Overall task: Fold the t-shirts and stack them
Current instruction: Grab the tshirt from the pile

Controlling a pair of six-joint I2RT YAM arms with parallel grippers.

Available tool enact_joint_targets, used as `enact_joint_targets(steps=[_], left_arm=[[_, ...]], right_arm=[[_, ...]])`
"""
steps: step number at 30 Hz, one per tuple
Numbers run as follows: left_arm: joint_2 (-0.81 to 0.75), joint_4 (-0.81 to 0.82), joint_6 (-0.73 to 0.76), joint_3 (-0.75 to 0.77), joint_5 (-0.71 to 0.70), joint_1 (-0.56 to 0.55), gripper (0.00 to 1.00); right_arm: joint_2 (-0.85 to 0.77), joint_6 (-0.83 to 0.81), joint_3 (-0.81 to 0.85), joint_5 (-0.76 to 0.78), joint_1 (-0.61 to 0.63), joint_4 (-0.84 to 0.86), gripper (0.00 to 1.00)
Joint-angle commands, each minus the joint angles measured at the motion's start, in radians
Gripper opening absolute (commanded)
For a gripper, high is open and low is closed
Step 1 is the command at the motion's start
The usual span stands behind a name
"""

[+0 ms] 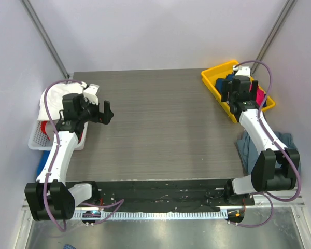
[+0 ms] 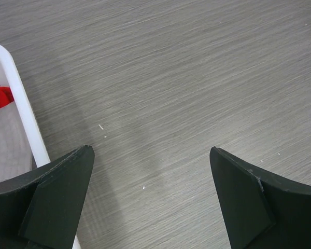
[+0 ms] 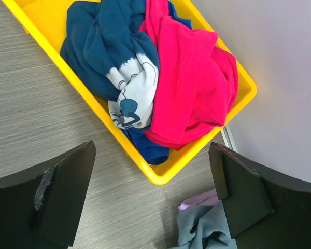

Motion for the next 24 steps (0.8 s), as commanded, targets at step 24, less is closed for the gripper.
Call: enact_joint_targets(steps=[24], left_arm=[[0.002, 0.065, 0.045, -0.027, -0.085, -0.015, 1.0]], right_arm=[[0.173, 0.035, 0.136, -0.087, -0.196, 0.072, 1.0]])
